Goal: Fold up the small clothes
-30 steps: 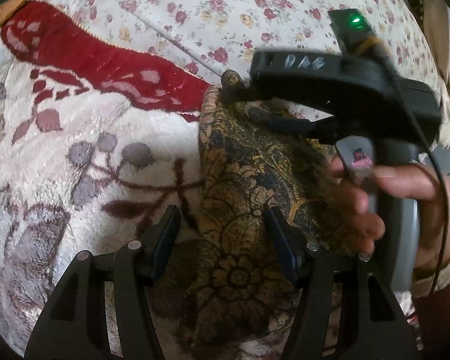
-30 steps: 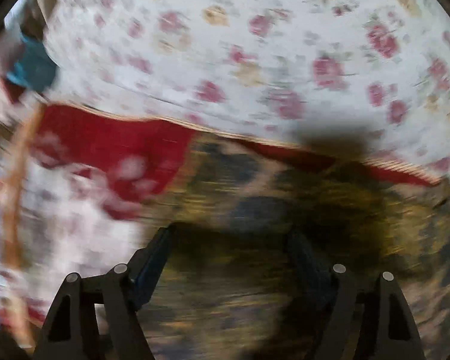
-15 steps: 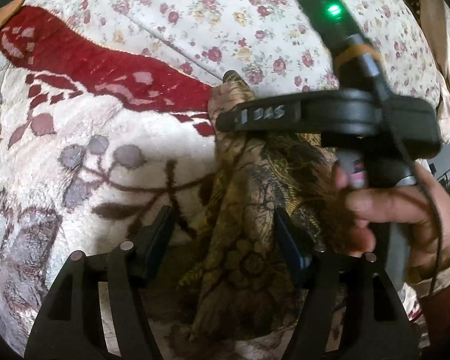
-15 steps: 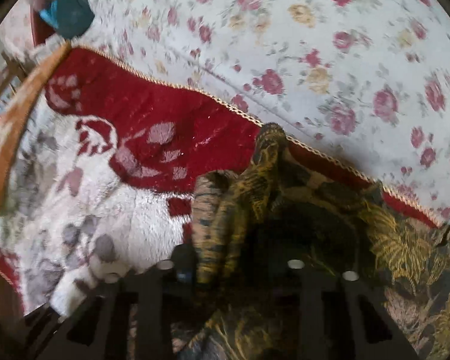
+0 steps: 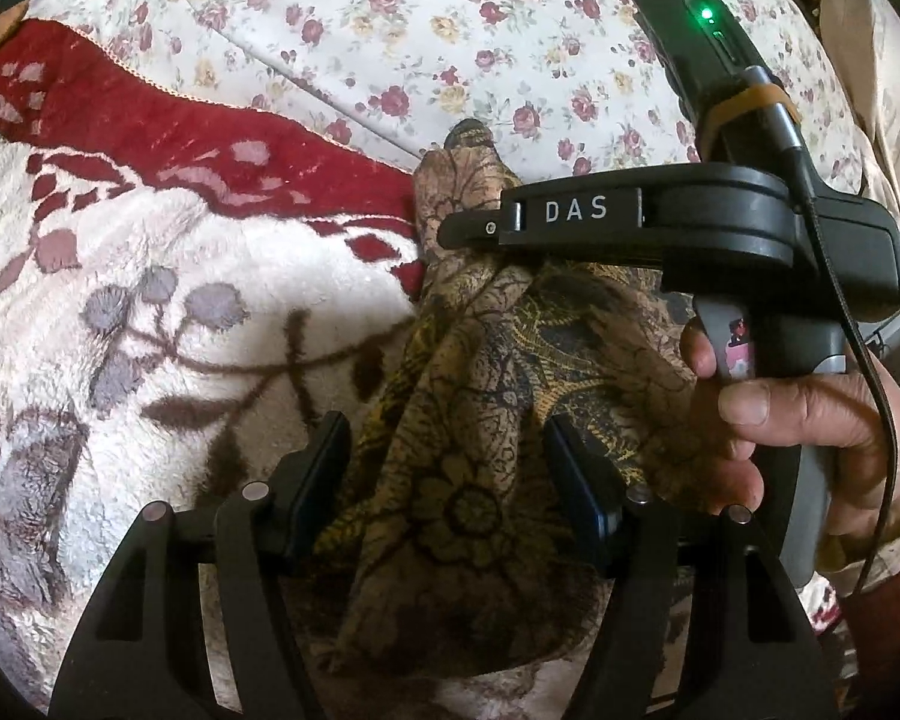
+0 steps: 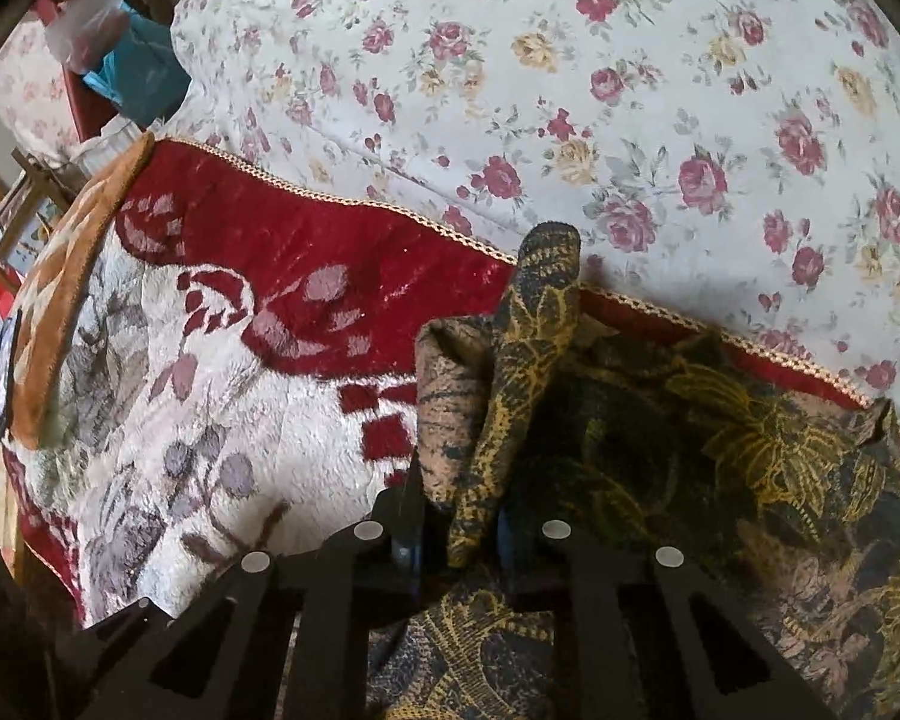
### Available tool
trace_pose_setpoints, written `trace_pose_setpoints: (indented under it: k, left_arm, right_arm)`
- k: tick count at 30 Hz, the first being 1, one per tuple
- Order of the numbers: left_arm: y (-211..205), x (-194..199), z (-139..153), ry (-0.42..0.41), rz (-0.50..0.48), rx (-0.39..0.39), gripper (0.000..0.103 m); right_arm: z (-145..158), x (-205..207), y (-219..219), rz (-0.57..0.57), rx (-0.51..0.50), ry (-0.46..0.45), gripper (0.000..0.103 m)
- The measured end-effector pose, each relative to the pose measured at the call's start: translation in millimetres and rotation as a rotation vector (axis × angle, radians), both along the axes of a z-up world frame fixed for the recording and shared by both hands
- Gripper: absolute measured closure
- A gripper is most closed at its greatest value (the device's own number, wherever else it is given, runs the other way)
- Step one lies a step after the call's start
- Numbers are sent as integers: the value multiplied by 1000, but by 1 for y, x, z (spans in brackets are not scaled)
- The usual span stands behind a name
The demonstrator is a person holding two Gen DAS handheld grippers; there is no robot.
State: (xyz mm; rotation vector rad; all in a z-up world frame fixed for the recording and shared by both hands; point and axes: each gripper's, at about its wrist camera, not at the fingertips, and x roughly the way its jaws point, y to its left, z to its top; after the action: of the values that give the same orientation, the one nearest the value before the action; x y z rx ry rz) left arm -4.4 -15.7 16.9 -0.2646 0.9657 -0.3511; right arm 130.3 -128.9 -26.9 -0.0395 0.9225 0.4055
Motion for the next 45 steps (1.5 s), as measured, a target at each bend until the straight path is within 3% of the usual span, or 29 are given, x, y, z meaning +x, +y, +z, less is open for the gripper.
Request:
trace_pose_setpoints:
  k: [6,7,8,10,14,18,24,28,32,36,37,38,40,42,45]
  left_arm:
    - [1,1,1,0,-5,5,37]
    - [1,1,1,-2,-7,8,40]
    - [0,1,2,-5,-13,12,57]
    - [-4,8,2,11,-50,-6,79]
    - [-21,1,26,-19,-140,-69,86]
    - [-63,-5,62,-65,-253,-88,86]
    - [-169,-13,94,-95,-450,-77,86]
    - [-240,-12,78,-34,-561,-77,86]
    - [-290,-3,36,88,-633,-64,86]
    - [-277,5,16,188,-601,-105,78]
    - [-266,4,23,169,-599,-120,71]
    - [-255,-3,33,138,-599,-120,60]
    - [-232,-19,53,47,-580,-96,42]
    - [-210,-25,64,-22,-551,-61,38]
    - [-185,-28,61,-56,-483,48,38]
  right_arm:
    - [-1,0,-2,-12,28,2,86]
    - [0,-2,-3,-11,37,-3,86]
    - [2,-4,-3,-7,41,-10,86]
    - [9,-10,-7,-1,48,-37,88]
    - [39,-25,-30,6,90,-86,92]
    - [71,-44,-73,-25,117,-138,92]
    - [106,-77,-181,-164,121,-206,92]
    - [98,-93,-252,-291,102,-204,92]
    - [56,-94,-312,-449,53,-136,92]
    - [21,-107,-344,-493,134,-11,91]
    - [20,-120,-350,-490,179,-11,83]
    - [20,-128,-352,-490,197,-25,64]
    - [22,-153,-352,-481,237,-79,42]
    - [22,-168,-346,-440,281,-99,41]
    - [9,-175,-329,-382,339,-42,41]
